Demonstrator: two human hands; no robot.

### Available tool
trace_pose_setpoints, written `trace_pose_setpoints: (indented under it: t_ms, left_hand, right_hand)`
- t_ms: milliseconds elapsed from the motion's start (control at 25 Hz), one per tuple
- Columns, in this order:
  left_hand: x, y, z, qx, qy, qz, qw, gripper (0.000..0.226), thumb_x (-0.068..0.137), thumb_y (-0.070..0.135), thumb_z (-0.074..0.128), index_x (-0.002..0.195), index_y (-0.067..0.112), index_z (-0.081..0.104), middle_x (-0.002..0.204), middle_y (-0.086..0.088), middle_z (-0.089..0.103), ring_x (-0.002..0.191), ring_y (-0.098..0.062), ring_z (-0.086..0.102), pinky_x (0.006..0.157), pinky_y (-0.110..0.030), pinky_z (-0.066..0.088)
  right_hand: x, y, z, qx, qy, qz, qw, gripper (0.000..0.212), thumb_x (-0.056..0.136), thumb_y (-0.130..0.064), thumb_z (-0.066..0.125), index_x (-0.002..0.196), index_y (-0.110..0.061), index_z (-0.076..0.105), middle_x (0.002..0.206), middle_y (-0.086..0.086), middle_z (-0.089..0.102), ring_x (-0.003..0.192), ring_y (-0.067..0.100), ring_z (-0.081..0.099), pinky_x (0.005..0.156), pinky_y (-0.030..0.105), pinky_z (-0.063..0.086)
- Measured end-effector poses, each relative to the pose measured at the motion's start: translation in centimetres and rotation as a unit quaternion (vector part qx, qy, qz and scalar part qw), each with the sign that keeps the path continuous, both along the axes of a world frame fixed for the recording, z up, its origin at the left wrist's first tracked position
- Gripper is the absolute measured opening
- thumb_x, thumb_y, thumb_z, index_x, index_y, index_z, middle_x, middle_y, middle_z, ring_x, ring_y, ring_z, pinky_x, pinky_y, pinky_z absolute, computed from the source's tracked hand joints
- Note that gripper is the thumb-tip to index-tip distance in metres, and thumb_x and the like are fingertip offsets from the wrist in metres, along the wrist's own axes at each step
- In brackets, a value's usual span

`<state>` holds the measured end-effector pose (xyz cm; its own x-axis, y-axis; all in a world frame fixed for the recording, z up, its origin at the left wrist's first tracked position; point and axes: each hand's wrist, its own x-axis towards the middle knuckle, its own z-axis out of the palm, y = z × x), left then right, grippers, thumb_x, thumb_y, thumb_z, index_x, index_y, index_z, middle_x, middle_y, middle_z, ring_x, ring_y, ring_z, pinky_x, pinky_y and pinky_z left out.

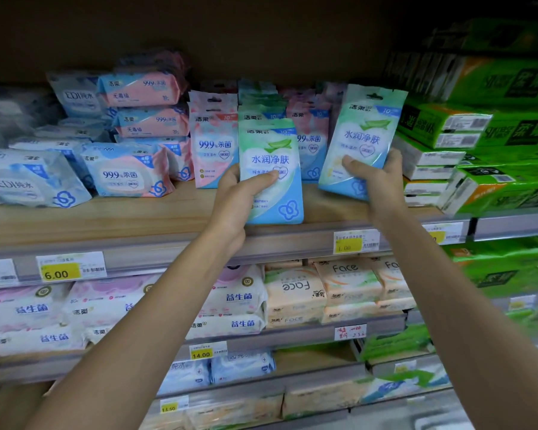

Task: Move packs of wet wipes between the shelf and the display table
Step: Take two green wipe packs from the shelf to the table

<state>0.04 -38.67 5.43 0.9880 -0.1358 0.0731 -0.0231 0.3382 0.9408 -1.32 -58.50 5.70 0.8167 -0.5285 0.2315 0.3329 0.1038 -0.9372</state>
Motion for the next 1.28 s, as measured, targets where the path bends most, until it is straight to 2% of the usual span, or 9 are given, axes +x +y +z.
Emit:
trace_pose_setpoints:
  t_ms: [120,320,440,600,720,920,1040,1160,1280]
  left_hand:
    - [-1.4,1.3,0.2,0.036,-0.024,0.01,0.999,0.017,0.081,0.009,0.07,0.095,0.018,0.065,0.085,0.006,0.074,0.077,-0.011,0.069,0.079,-0.03,0.056]
    - [-6.0,6.3,-2.6,0.076,0.012,0.044,0.996,0.029,0.079,0.017,0.073,0.106,0.013,0.065,0.104,-0.006,0.074,0.097,-0.026,0.069,0.09,-0.045,0.053]
    - [-9.5,9.2,-6.1,0.08,0.054,0.085,0.992,0.032,0.076,0.023,0.07,0.106,0.013,0.065,0.101,-0.005,0.075,0.092,-0.023,0.071,0.084,-0.044,0.056]
    - [-15.3,11.8,-11.5,0.098,0.12,0.151,0.976,0.034,0.078,0.017,0.071,0.11,0.01,0.064,0.101,-0.003,0.075,0.091,-0.019,0.072,0.075,-0.031,0.059]
    - [-19.8,12.7,-14.4,0.074,0.174,0.243,0.951,0.027,0.079,0.011,0.07,0.106,0.009,0.065,0.1,-0.005,0.075,0.087,-0.02,0.072,0.075,-0.035,0.059]
    - [-28.6,14.4,-16.7,0.031,0.236,0.428,0.872,0.016,0.08,0.013,0.071,0.094,0.018,0.066,0.088,0.002,0.076,0.077,-0.015,0.073,0.064,-0.03,0.06]
    - [-35.1,15.8,-18.1,-0.002,0.274,0.542,0.795,0.019,0.081,0.015,0.072,0.098,0.014,0.064,0.091,-0.002,0.076,0.078,-0.018,0.073,0.065,-0.033,0.061]
    - [-40.5,17.6,-19.1,-0.017,0.29,0.632,0.718,0.025,0.079,0.018,0.075,0.1,0.014,0.063,0.093,-0.003,0.075,0.083,-0.023,0.073,0.066,-0.034,0.061]
    - [-44.5,20.3,-19.4,-0.024,0.307,0.679,0.667,0.031,0.076,0.023,0.078,0.101,0.017,0.062,0.094,-0.001,0.074,0.084,-0.022,0.072,0.069,-0.036,0.06]
  right_hand:
    - [-3.4,2.1,-0.9,-0.009,-0.014,0.043,0.999,0.039,0.075,-0.005,0.074,0.102,-0.02,0.051,0.106,0.004,0.069,0.097,0.025,0.069,0.079,0.039,0.057]
    - [-8.3,6.4,-3.9,-0.011,0.044,0.115,0.992,0.037,0.075,-0.003,0.072,0.104,-0.018,0.056,0.095,-0.005,0.074,0.088,0.017,0.072,0.069,0.031,0.059]
    - [-10.4,9.2,-7.6,-0.02,0.103,0.168,0.98,0.034,0.072,-0.015,0.072,0.103,-0.018,0.058,0.096,-0.004,0.074,0.087,0.016,0.072,0.069,0.033,0.06]
    - [-12.4,12.6,-13.1,-0.001,0.17,0.263,0.95,0.029,0.079,-0.003,0.069,0.103,-0.014,0.057,0.089,-0.008,0.075,0.08,0.012,0.073,0.06,0.024,0.057]
    - [-13.4,14.7,-16.0,-0.026,0.217,0.347,0.912,0.032,0.081,0.0,0.068,0.108,-0.011,0.058,0.096,-0.001,0.075,0.083,0.014,0.073,0.064,0.027,0.059]
    - [-15.1,20.0,-18.5,-0.098,0.235,0.493,0.832,0.027,0.08,0.001,0.069,0.104,-0.009,0.058,0.092,0.001,0.075,0.081,0.017,0.072,0.064,0.03,0.059]
    - [-17.9,25.1,-19.2,-0.139,0.214,0.593,0.764,0.026,0.08,0.0,0.069,0.099,-0.013,0.057,0.085,-0.009,0.074,0.078,0.01,0.07,0.064,0.025,0.057]
    - [-21.5,30.3,-19.7,-0.151,0.207,0.669,0.697,0.026,0.079,0.0,0.07,0.097,-0.015,0.059,0.088,-0.004,0.074,0.08,0.011,0.071,0.064,0.027,0.057]
    - [-25.0,35.2,-20.0,-0.174,0.195,0.721,0.642,0.031,0.079,-0.004,0.072,0.103,-0.017,0.059,0.093,-0.004,0.074,0.083,0.012,0.072,0.065,0.026,0.057]
